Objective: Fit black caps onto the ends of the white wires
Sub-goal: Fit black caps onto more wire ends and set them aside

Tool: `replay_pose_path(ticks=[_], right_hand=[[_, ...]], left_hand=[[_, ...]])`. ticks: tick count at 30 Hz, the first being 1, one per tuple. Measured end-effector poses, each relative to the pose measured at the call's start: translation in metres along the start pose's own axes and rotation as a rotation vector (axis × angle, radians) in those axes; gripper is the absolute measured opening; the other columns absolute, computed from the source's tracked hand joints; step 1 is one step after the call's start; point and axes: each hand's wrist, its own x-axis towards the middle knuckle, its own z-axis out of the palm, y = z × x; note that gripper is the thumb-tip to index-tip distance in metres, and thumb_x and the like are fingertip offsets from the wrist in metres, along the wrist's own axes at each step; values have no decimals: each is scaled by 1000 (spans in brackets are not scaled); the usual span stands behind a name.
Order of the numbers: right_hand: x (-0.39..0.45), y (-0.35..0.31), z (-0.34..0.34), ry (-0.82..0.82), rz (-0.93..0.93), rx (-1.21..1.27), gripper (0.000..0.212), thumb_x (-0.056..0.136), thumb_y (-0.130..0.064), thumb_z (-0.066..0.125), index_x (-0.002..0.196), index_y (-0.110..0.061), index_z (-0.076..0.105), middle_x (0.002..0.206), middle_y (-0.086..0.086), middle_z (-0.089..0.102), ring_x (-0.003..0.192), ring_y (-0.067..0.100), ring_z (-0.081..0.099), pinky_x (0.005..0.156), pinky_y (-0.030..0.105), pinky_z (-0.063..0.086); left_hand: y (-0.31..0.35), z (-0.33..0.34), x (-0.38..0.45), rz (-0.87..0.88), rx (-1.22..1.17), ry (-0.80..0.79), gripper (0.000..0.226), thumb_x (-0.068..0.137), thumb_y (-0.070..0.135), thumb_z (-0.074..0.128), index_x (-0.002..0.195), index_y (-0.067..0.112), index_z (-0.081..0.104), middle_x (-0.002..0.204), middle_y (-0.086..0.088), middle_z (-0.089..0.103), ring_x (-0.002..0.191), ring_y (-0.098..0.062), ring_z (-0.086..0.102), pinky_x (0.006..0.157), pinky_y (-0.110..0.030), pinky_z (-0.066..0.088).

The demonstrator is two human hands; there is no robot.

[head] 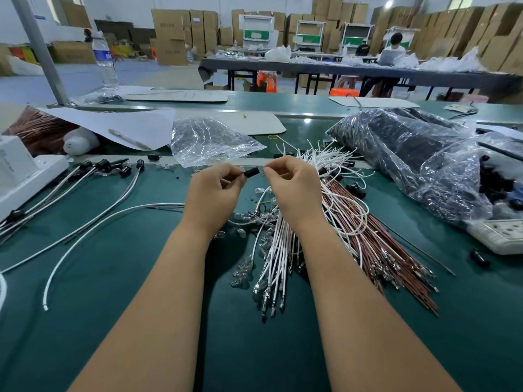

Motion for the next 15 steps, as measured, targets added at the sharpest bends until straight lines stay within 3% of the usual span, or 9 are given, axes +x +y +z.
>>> replay_pose_path(ticks=[5, 9, 15], right_hand=[[1, 3, 2, -2, 17, -100, 15, 91, -9, 62, 81, -21, 62, 71, -7, 62, 61, 8, 60, 60, 24, 51], [1, 0, 1, -36, 49, -8, 15, 92, -5, 59, 85, -17, 62, 75, -3, 63, 64, 9, 61, 60, 17, 51], [-1, -2, 3, -61, 85, 46, 10, 92, -3, 59, 92, -10, 65, 83, 7, 68, 62, 11, 63, 58, 16, 51]], left_hand=[[0, 2, -1, -2, 15, -31, 14, 87, 11, 66, 77, 20, 67, 62, 4, 61, 52, -4, 49, 50, -12, 39], [0, 1, -1, -30, 11, -70, 15, 90, 16, 63, 77, 24, 64, 67, 0, 67, 64, -19, 63, 65, -32, 52], [4, 1, -3, -37, -59, -83, 13, 90, 17, 62, 79, 22, 63, 68, -7, 67, 66, -29, 62, 66, -41, 53]])
